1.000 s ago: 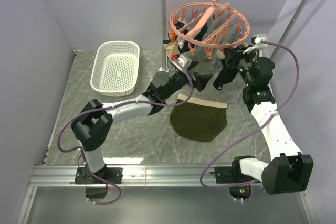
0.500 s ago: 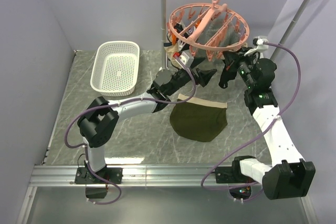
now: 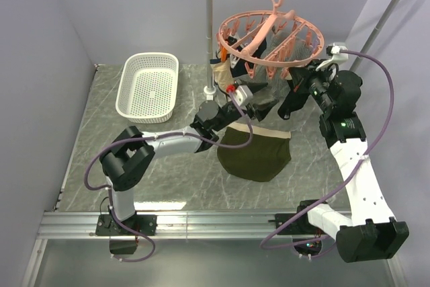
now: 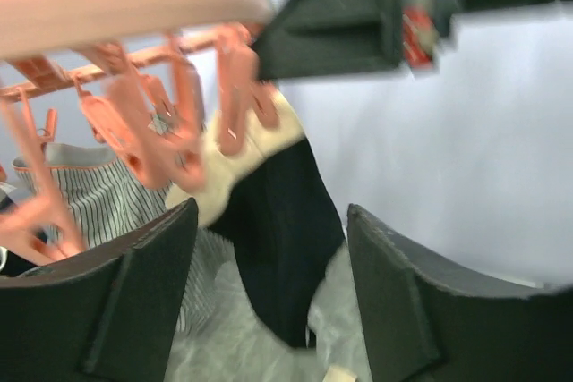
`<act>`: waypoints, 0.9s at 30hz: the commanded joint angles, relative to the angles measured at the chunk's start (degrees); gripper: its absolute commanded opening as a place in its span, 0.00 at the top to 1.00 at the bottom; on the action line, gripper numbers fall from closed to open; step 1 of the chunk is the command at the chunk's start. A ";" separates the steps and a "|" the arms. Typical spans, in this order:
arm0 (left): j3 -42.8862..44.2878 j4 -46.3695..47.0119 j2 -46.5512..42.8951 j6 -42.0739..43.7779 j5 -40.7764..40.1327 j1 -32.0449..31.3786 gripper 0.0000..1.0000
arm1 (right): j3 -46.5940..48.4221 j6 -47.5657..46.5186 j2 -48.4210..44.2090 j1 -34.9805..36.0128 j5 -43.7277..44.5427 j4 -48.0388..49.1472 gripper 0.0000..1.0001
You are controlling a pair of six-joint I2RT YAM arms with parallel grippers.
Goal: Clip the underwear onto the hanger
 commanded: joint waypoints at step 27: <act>11.11 3.24 6.70 12.03 -2.50 -3.73 0.46 | 4.29 -1.63 -3.47 1.41 2.23 -9.87 1.00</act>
